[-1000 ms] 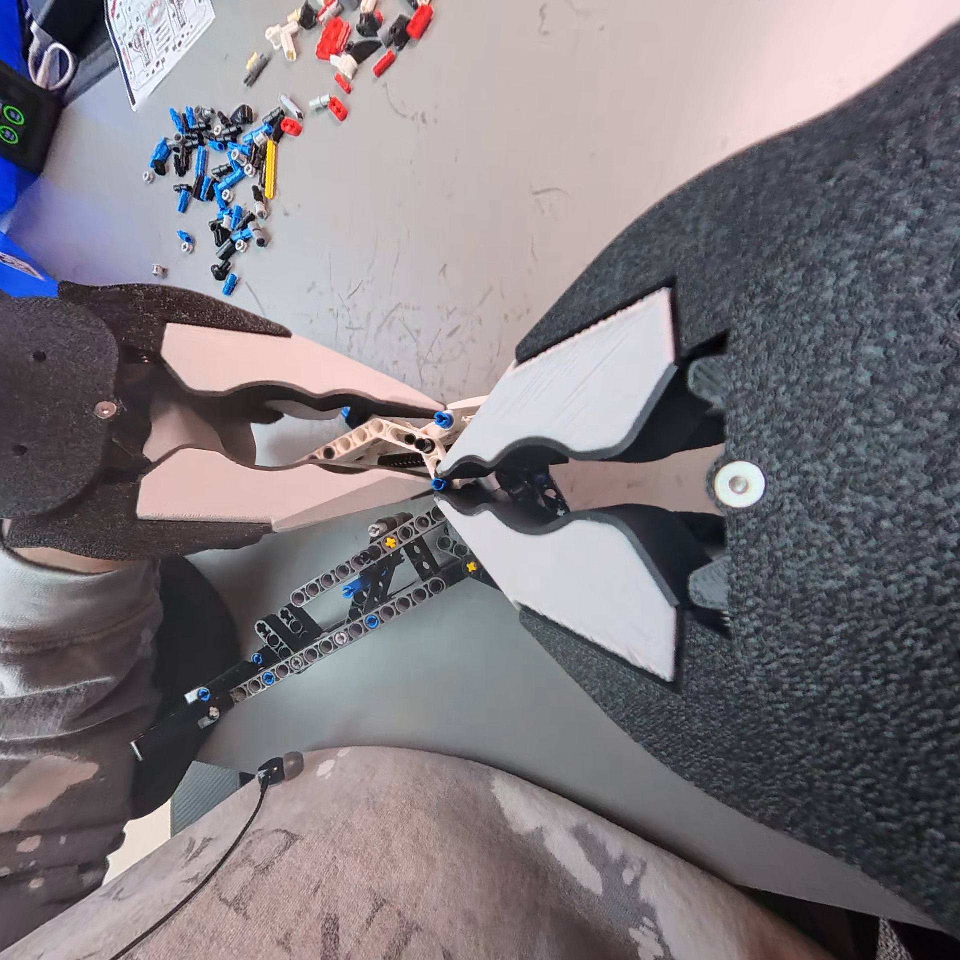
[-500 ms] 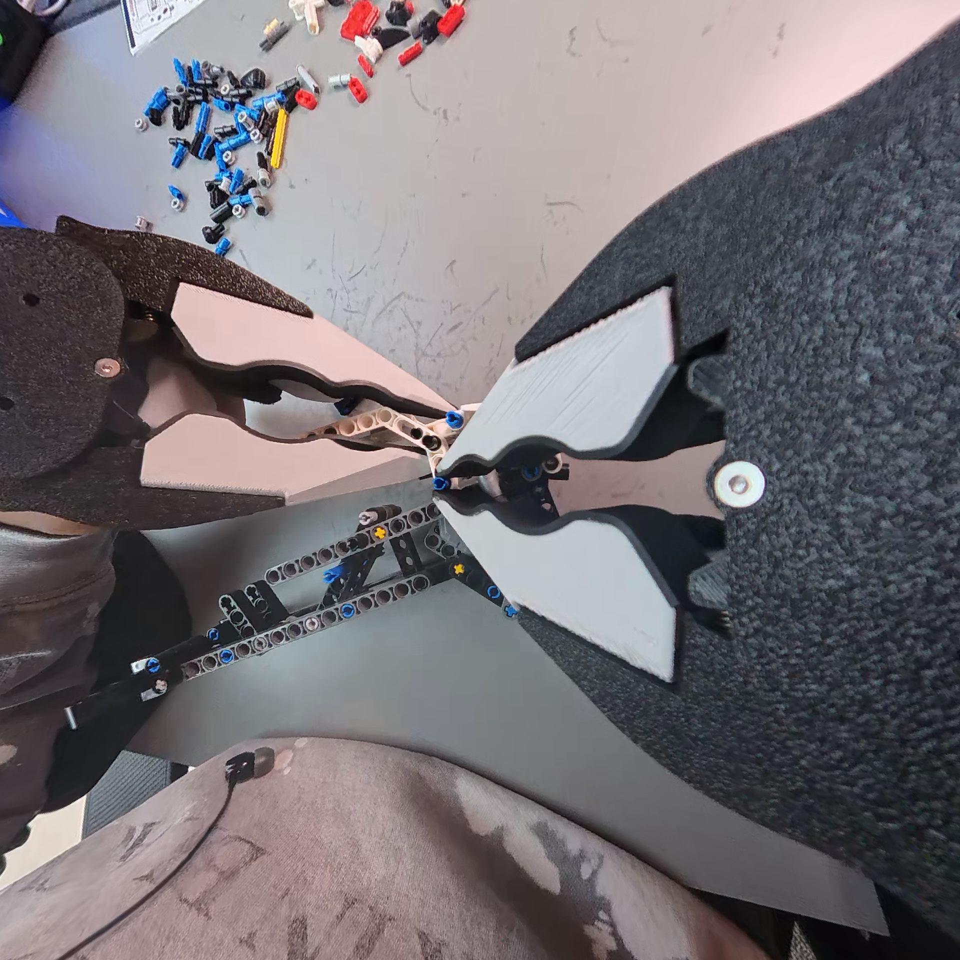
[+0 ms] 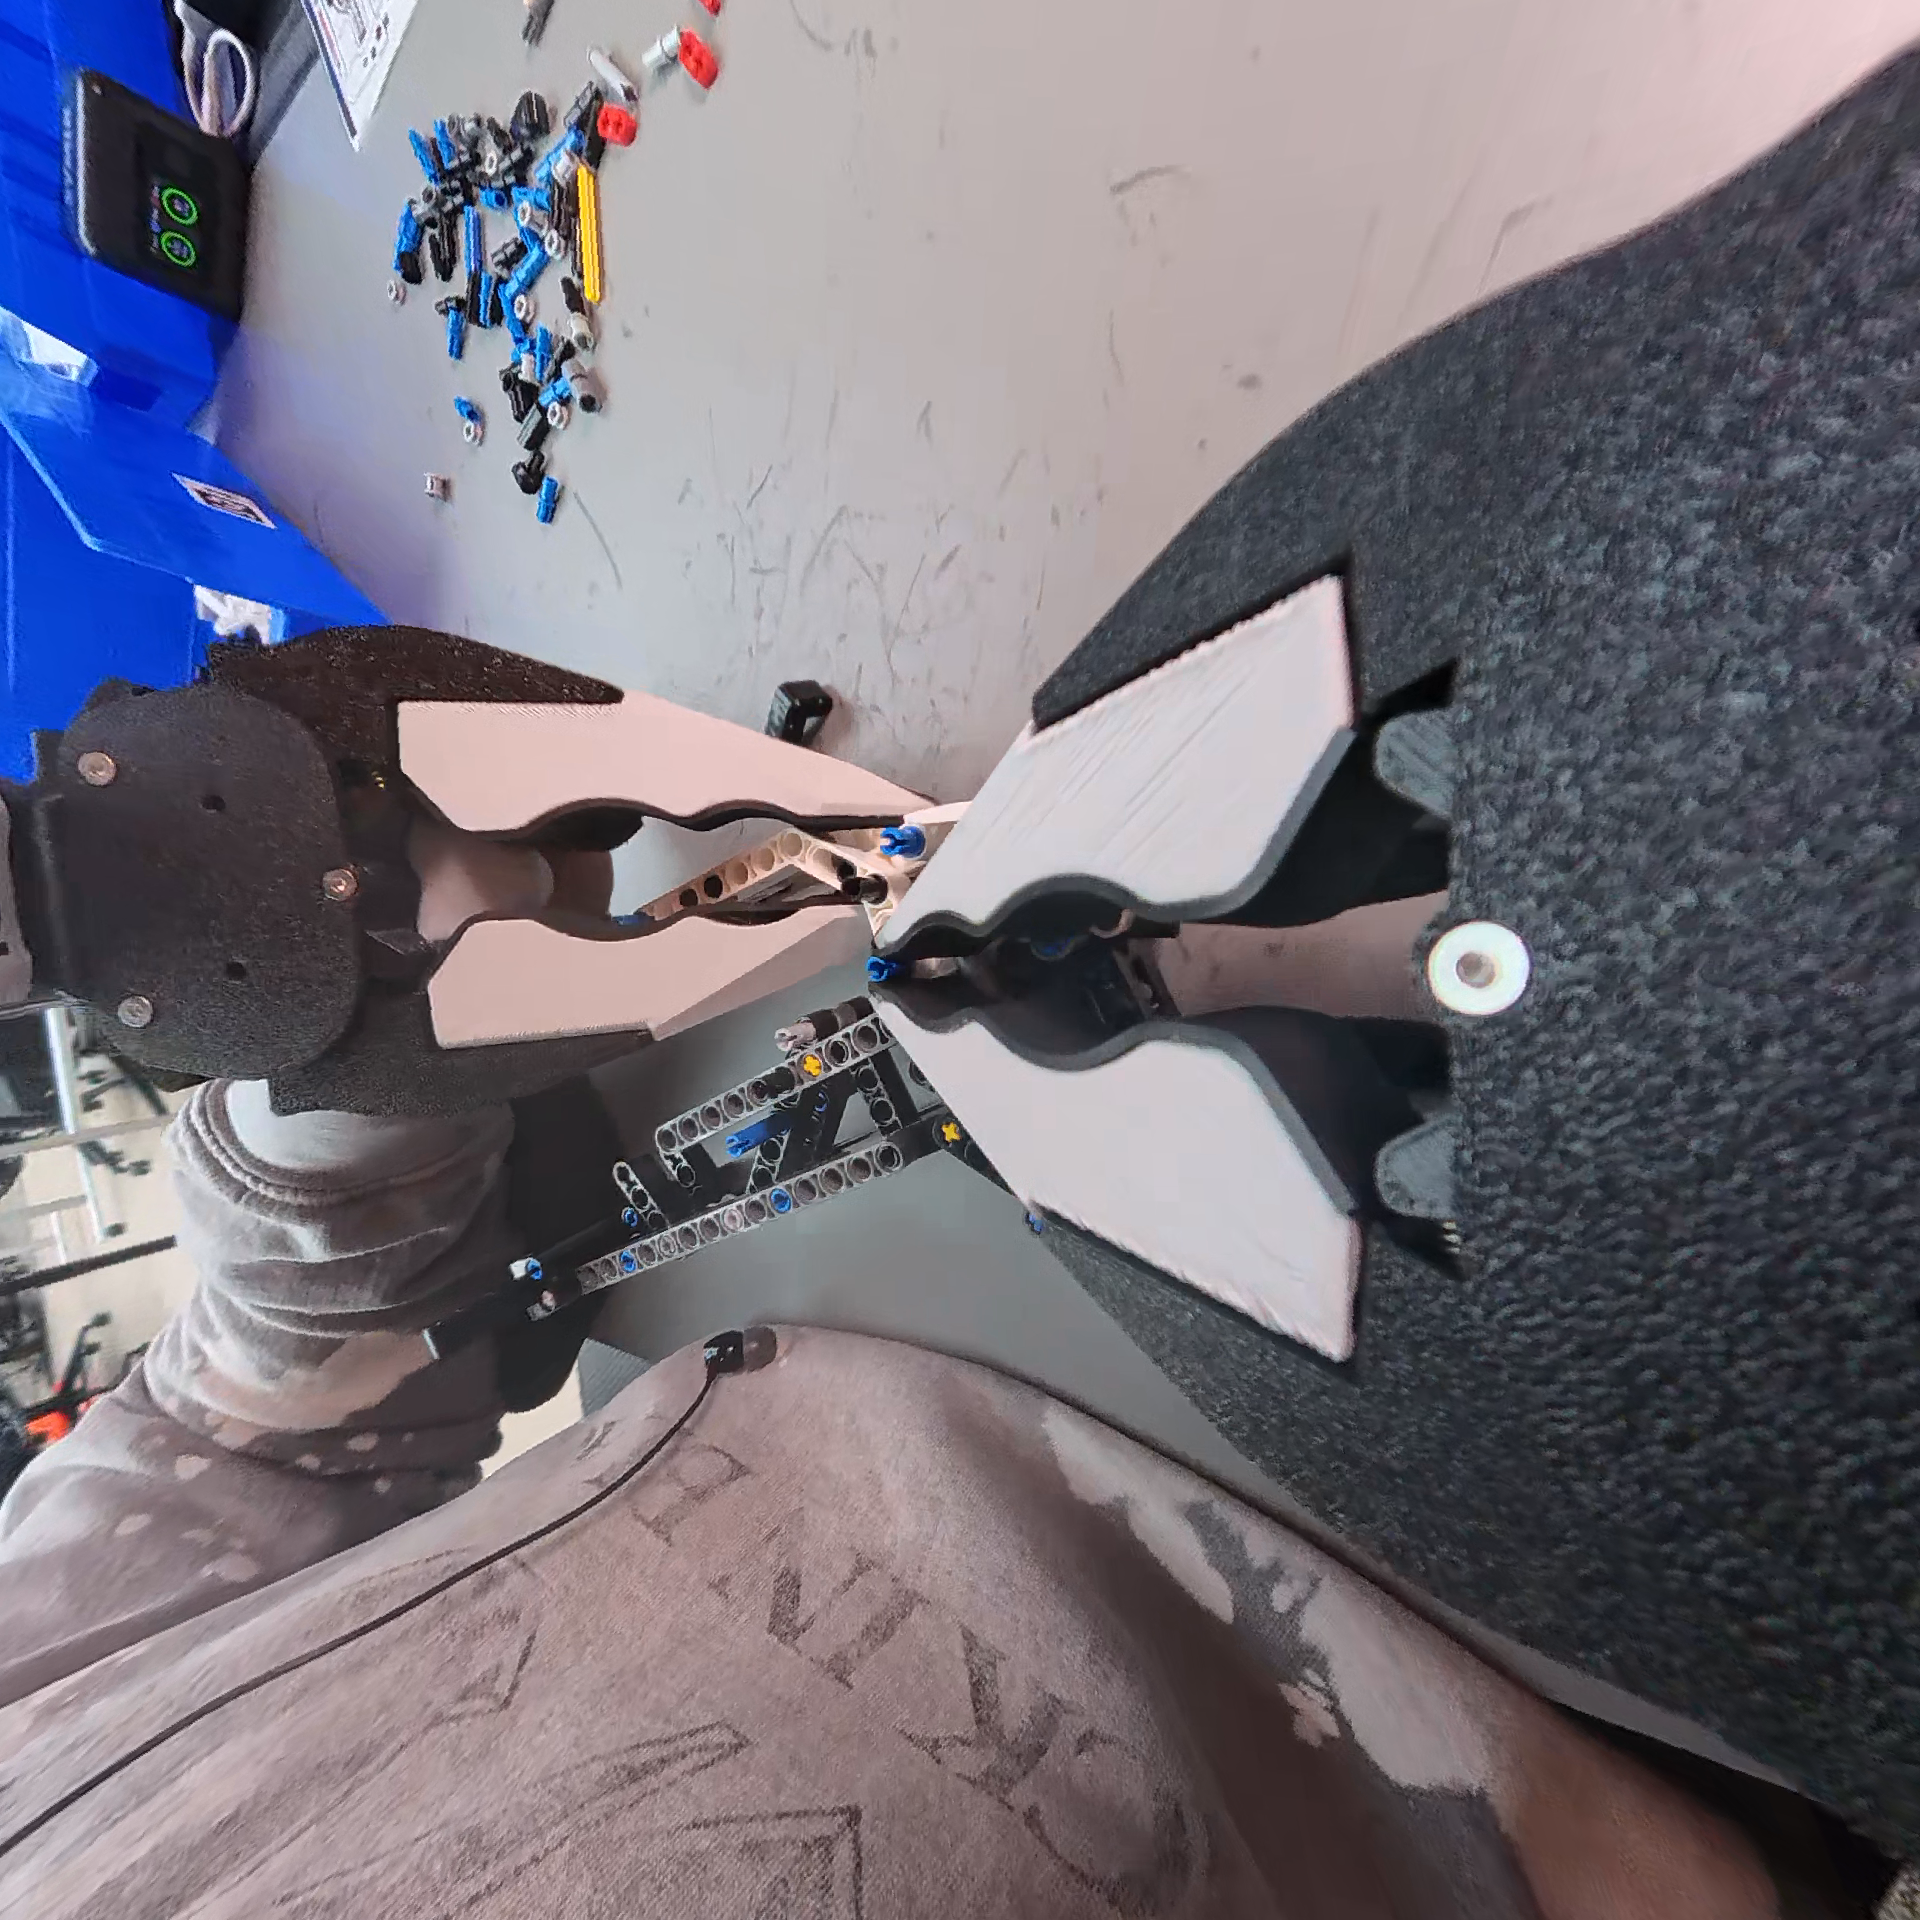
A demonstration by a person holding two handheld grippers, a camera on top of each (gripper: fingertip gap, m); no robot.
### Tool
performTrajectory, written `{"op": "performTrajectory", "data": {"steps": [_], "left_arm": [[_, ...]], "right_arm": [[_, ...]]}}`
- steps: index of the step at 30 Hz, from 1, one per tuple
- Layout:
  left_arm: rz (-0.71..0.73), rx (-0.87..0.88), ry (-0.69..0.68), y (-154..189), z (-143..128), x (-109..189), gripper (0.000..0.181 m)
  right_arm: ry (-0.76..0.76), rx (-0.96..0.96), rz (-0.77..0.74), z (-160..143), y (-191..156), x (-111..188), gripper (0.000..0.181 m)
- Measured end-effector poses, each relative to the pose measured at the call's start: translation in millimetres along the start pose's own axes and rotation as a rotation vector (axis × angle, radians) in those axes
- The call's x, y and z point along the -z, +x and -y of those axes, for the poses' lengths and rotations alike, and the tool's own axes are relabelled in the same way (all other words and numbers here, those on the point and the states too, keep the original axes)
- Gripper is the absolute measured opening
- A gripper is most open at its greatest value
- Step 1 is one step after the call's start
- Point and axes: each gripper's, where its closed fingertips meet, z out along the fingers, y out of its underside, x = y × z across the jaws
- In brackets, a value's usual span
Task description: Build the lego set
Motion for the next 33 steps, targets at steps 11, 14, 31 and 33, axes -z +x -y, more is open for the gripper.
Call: {"op": "performTrajectory", "data": {"steps": [11, 14, 31, 33], "left_arm": [[0.001, -0.027, -0.021, 7.8, -0.8, -2.4, 0.013], [0.007, -0.040, -0.023, 8.2, -2.8, -1.9, 0.013], [-0.005, -0.014, -0.015, 10.5, -4.1, -0.1, 0.013], [-0.008, -0.009, -0.014, 10.4, -4.8, 0.0, 0.013]], "right_arm": [[0.069, -0.021, 0.061, 2.8, -8.5, 2.1, 0.002], [0.211, -0.076, 0.067, 30.5, -4.2, 15.1, 0.002], [-0.100, 0.125, -0.059, 3.0, -2.6, -3.9, 0.003], [-0.134, 0.155, -0.072, 0.5, -1.9, -5.0, 0.003]]}}
